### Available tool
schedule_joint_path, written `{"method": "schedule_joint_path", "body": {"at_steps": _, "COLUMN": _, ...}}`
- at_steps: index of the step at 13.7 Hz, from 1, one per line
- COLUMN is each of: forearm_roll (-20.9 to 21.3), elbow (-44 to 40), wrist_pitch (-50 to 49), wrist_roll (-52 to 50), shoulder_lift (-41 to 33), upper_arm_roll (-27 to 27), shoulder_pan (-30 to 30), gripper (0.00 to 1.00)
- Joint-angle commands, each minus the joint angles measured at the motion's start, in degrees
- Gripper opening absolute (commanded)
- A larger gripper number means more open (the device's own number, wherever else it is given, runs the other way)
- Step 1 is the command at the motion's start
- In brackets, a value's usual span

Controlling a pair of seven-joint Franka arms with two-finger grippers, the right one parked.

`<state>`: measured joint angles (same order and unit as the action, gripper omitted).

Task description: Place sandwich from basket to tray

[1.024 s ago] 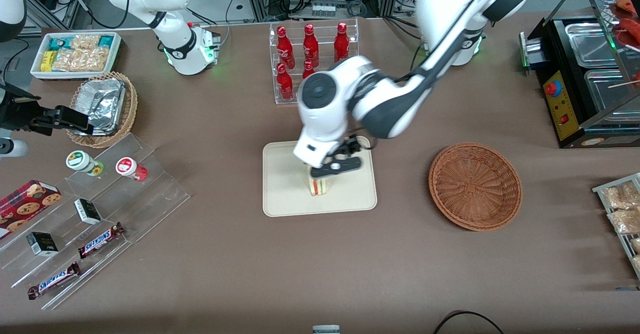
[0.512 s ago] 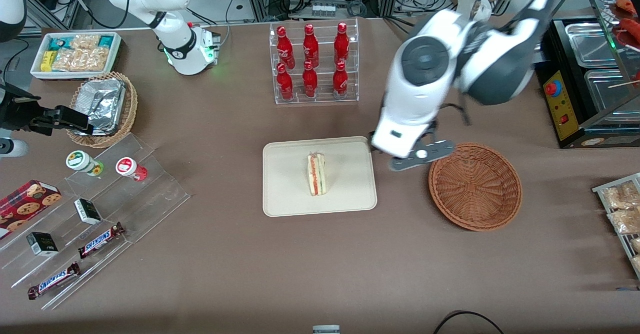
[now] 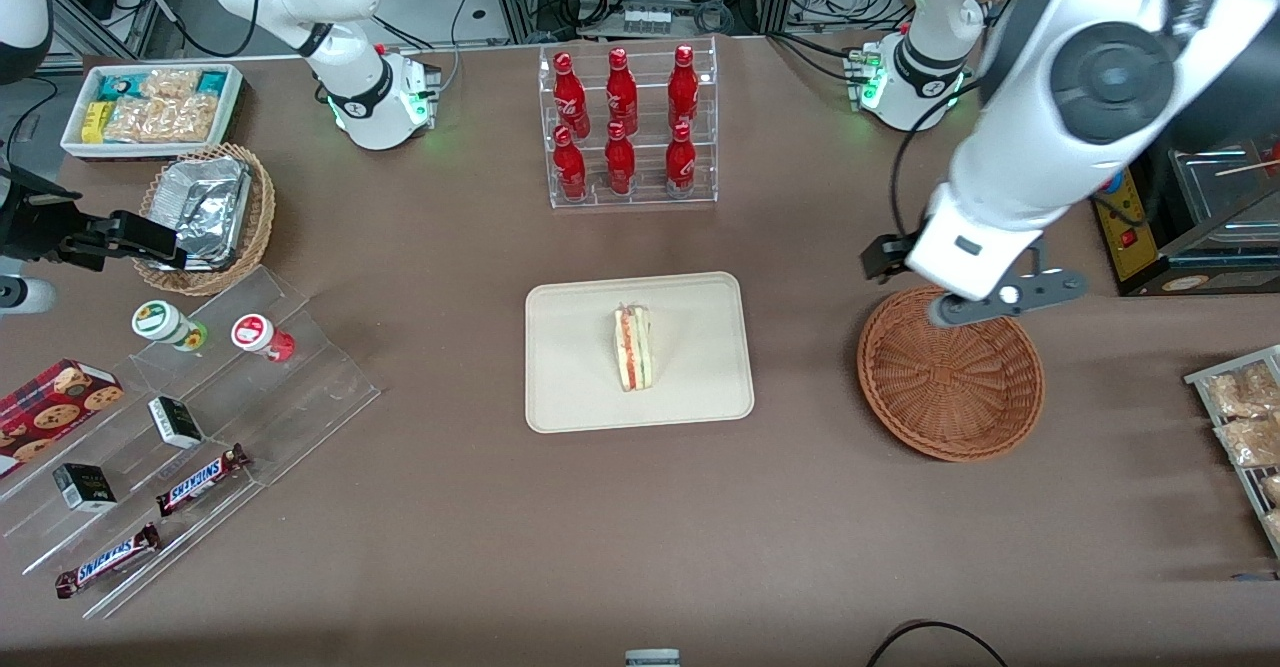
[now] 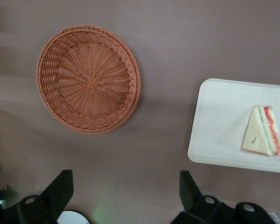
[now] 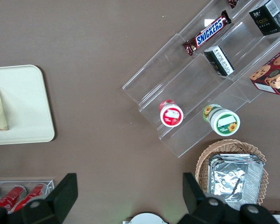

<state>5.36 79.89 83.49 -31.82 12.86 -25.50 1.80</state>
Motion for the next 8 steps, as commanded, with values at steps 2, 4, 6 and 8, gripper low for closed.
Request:
{"method": "schedule_joint_path", "body": {"at_steps": 2, "forearm_roll": -4.9, "elbow": 7.3, "wrist_pitch": 0.0, "wrist_roll": 10.2, "shoulder_lift": -8.8, "upper_arm_roll": 6.8, "shoulder_pan": 0.7, "gripper": 1.00}}
{"method": "schedule_joint_path", "body": {"at_steps": 4, "forearm_roll": -5.2, "elbow": 9.8, "wrist_pitch": -1.0, "wrist_roll": 16.9, "shoulder_lift": -11.7, "upper_arm_roll": 11.7, "shoulder_pan": 0.4, "gripper": 1.00}}
{"method": "schedule_joint_path", "body": {"at_steps": 6, "forearm_roll": -5.2, "elbow": 10.6, "wrist_pitch": -1.0, "wrist_roll": 19.7, "shoulder_lift": -13.3, "upper_arm_roll": 15.2, "shoulder_pan": -0.1, "gripper": 1.00}}
{"method": "schedule_joint_path", "body": {"at_steps": 8, "forearm_roll": -5.2, "elbow": 10.2, "wrist_pitch": -0.9, "wrist_roll": 21.8, "shoulder_lift": -13.2, "upper_arm_roll": 21.3, "shoulder_pan": -3.6, "gripper": 1.00}}
